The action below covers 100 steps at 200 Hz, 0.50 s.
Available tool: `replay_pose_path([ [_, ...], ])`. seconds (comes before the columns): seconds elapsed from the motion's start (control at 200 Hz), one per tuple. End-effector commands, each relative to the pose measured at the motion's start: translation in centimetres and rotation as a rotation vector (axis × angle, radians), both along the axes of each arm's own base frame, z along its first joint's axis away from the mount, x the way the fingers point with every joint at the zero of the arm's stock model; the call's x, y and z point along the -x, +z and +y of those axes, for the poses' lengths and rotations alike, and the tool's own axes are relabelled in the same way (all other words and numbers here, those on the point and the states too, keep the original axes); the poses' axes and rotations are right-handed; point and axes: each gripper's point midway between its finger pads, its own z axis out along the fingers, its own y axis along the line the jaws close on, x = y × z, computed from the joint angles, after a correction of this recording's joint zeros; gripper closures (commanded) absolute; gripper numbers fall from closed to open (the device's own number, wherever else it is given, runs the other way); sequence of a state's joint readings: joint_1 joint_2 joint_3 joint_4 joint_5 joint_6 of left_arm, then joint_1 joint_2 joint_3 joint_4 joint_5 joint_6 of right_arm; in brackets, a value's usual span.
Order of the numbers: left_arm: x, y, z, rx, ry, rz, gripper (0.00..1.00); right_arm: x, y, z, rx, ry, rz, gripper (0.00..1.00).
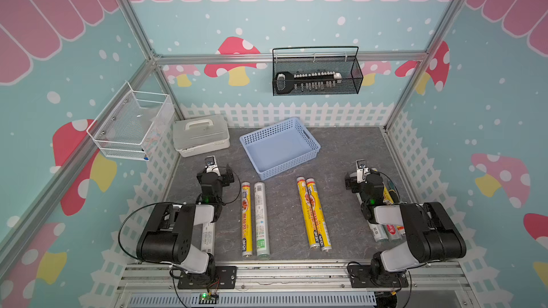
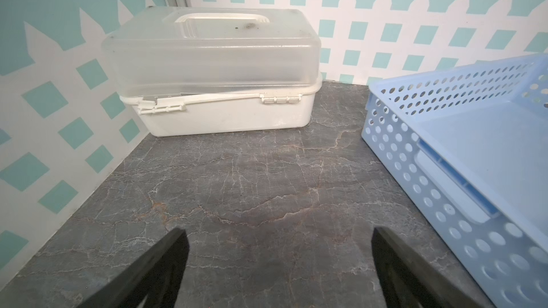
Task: Put the plastic wrap into the basket
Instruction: Move the plastic wrap to the center of the board.
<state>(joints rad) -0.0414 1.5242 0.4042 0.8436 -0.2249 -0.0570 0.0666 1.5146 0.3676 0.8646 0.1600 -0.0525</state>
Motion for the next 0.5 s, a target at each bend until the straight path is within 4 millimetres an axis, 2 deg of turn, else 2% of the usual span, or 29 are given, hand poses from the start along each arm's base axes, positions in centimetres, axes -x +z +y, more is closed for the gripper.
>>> replay_pose_path([
  [0.0,0.1,0.0,0.2,0.009,0.013,-0.010,0.01,-0.3,0.3,0.3,0.005,0.013,-0.009,0.01],
  [0.365,0.2,-0.1,0.2,0.011,0.013,-0.013,0.01,-0.1,0.6,0.3,0.005,0.016,-0.026,0.01],
  [0.435,0.7,0.8,0.0,0.010,-0.003,-0.045,0.01,0.1,1.0,0.4,0.003,0.019,-0.043,0.01],
  [0.495,1.4,2.0,0.5,0.015,0.033,-0.062,0.01,0.4,1.8,0.5,0.003,0.030,-0.049,0.01],
])
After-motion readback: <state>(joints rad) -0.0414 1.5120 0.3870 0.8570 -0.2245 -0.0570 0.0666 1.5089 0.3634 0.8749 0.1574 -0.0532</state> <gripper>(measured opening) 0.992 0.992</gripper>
